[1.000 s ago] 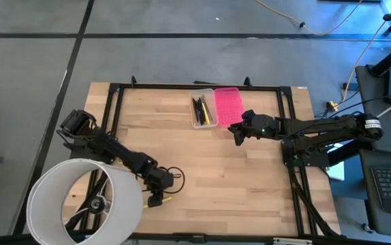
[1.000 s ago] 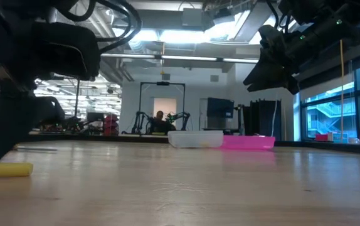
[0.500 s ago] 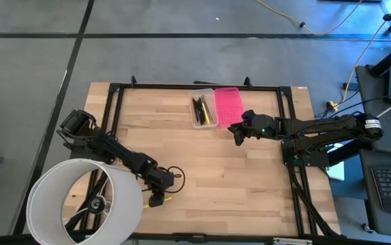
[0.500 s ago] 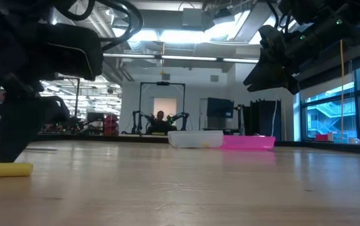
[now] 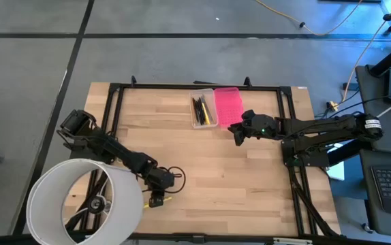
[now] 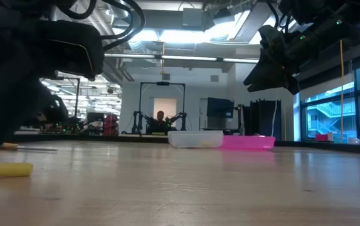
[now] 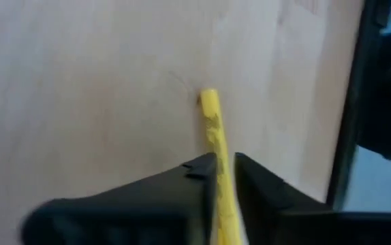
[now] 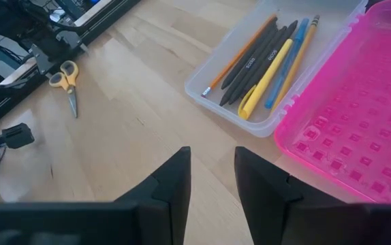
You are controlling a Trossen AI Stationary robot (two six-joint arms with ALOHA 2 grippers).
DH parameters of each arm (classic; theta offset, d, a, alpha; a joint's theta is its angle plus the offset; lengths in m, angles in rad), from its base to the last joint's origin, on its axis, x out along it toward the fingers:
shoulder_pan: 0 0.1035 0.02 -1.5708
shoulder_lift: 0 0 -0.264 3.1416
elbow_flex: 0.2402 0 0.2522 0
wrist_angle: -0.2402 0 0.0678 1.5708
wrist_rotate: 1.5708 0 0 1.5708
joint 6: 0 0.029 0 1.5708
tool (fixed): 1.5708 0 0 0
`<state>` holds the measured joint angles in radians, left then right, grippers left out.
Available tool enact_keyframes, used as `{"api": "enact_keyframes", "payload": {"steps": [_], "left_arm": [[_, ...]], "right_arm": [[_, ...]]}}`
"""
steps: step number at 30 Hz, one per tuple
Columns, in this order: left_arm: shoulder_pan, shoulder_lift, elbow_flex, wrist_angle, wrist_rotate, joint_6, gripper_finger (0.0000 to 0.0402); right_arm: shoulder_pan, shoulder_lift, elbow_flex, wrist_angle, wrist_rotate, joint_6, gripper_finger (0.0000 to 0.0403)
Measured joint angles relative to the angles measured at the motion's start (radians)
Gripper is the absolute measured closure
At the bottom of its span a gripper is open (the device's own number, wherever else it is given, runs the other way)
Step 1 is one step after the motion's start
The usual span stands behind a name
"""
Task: Pick & place school supplies into a supply box
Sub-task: Put the yellow pen into the transparent supply box
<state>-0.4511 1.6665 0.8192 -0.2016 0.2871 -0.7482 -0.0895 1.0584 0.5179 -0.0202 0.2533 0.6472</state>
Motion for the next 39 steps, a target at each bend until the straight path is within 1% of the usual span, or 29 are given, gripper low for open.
{"api": "enact_keyframes", "payload": {"steps": [2,5,7,12,16,19,25,31,34,39], "left_arm": [[0.000,0.000,0.000,0.002,0.051,-0.003,0.0389],[-0.015,-0.001,0.000,0.014,0.130,-0.029,0.0398],[-0.030,-0.001,0.000,0.014,0.161,-0.057,0.0401],[-0.061,-0.001,0.000,0.008,0.156,-0.113,0.0401],[-0.066,-0.001,0.000,0.000,0.161,-0.123,0.0400],[-0.071,-0.001,0.000,0.000,0.175,-0.078,0.0401],[-0.068,0.038,0.001,-0.009,0.160,-0.024,0.0401],[-0.059,0.048,0.001,-0.009,0.160,0.043,0.0401],[-0.048,0.048,0.001,-0.025,0.145,0.052,0.0401],[-0.019,0.048,0.001,-0.106,0.109,0.040,0.0401]], "right_arm": [[0.000,0.000,0.000,0.000,0.000,0.000,0.0284],[0.000,0.000,0.000,0.000,-0.001,0.000,0.0284],[0.000,0.000,0.000,0.000,-0.002,0.000,0.0284],[0.000,0.000,0.000,0.000,-0.003,-0.017,0.0284],[0.000,0.000,0.000,0.000,-0.003,-0.027,0.0284],[0.000,0.000,0.000,0.000,-0.003,-0.027,0.0284],[0.000,0.000,0.000,-0.001,-0.003,-0.027,0.0284],[0.000,0.000,0.000,-0.009,-0.003,-0.027,0.0284],[0.000,0.000,0.000,-0.009,-0.003,-0.027,0.0284],[0.000,0.000,0.000,-0.009,-0.003,-0.027,0.0284]]}}
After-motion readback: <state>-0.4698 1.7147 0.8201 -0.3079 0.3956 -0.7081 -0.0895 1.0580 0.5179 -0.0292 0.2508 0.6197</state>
